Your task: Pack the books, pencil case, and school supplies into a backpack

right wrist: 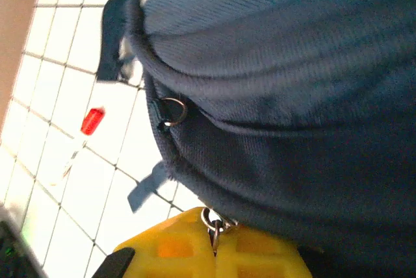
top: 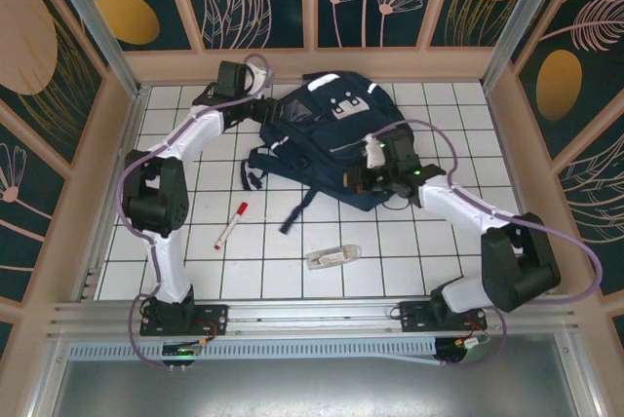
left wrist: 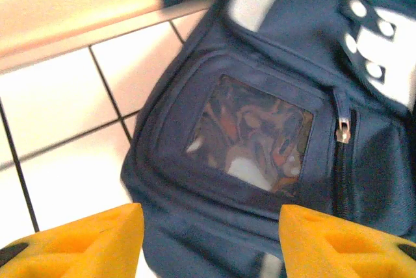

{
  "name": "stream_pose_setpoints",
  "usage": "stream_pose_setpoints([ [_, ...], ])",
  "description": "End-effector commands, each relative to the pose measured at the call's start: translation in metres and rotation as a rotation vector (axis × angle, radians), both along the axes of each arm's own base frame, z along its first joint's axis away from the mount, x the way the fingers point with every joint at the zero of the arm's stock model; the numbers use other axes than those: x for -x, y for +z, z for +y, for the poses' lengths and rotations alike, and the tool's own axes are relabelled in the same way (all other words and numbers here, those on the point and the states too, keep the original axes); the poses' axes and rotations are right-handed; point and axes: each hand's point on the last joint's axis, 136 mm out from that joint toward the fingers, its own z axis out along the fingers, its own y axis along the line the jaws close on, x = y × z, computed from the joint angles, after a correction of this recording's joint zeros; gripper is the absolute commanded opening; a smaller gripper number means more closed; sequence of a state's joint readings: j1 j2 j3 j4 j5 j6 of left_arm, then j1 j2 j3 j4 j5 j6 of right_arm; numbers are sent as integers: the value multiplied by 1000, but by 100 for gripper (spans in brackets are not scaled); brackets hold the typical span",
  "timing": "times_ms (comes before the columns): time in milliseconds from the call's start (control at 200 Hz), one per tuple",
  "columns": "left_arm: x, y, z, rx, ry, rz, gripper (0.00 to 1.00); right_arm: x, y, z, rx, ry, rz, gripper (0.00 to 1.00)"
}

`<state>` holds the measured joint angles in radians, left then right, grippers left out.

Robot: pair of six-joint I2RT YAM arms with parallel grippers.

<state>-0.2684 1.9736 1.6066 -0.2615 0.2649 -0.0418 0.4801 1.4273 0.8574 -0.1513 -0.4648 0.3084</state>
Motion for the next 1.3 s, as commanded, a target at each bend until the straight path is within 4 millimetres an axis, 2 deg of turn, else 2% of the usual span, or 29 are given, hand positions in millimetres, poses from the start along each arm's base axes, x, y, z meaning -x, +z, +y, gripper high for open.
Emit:
stream_pose_setpoints([
  [0, 44, -3, -8, 268, 141, 197, 54, -8, 18, 43, -122, 67, -33, 0],
  [35, 59, -5, -5, 295, 158, 220, 53, -13, 17, 47, -131, 64, -30, 0],
  [95, 79, -5, -2, 342, 187, 260, 53, -12, 15, 64, -147, 95, -22, 0],
  [105, 82, -8, -3, 350, 183, 275, 53, -12, 14, 66, -150, 97, -21, 0],
  [120, 88, 1, -4, 373, 177, 269, 53, -13, 15, 69, -154, 101, -22, 0],
  [145, 96, 2, -7, 401, 175, 291, 53, -13, 13, 73, -160, 107, -17, 0],
  [220, 117, -6, -15, 459, 202, 382, 53, -15, 11, 82, -169, 121, -14, 0],
  [305, 135, -19, -30, 494, 219, 469, 53, -13, 6, 91, -176, 136, -5, 0],
  [400, 142, -29, -47, 506, 228, 511, 53, -10, 4, 99, -190, 149, -2, 0],
  [465, 141, -33, -56, 508, 233, 518, 53, -6, 2, 105, -191, 160, 4, 0],
  [591, 132, -39, -61, 515, 269, 524, 53, 0, 0, 116, -187, 175, 6, 0],
  [606, 131, -50, -61, 503, 284, 543, 53, 1, 1, 117, -189, 176, 5, 0],
  [636, 130, -57, -61, 498, 301, 555, 53, 3, 0, 120, -191, 181, 4, 0],
  [771, 125, -79, -55, 469, 381, 572, 51, 5, -2, 130, -199, 178, 14, 0],
  [906, 115, -87, -44, 423, 448, 533, 48, 1, -4, 128, -192, 137, 18, 0],
  [936, 113, -88, -43, 417, 457, 529, 44, 1, -5, 127, -192, 133, 25, 0],
  [1021, 105, -87, -43, 412, 468, 511, 15, 1, -10, 121, -164, 97, 48, 0],
  [1086, 100, -82, -41, 399, 467, 485, 0, -1, -15, 111, -132, 54, 77, 0],
  [1176, 94, -73, -40, 380, 453, 448, 0, 0, -22, 90, -81, -13, 125, 0],
  [1291, 87, -70, -32, 355, 453, 430, 0, 8, -21, 65, -93, -63, 181, 0],
])
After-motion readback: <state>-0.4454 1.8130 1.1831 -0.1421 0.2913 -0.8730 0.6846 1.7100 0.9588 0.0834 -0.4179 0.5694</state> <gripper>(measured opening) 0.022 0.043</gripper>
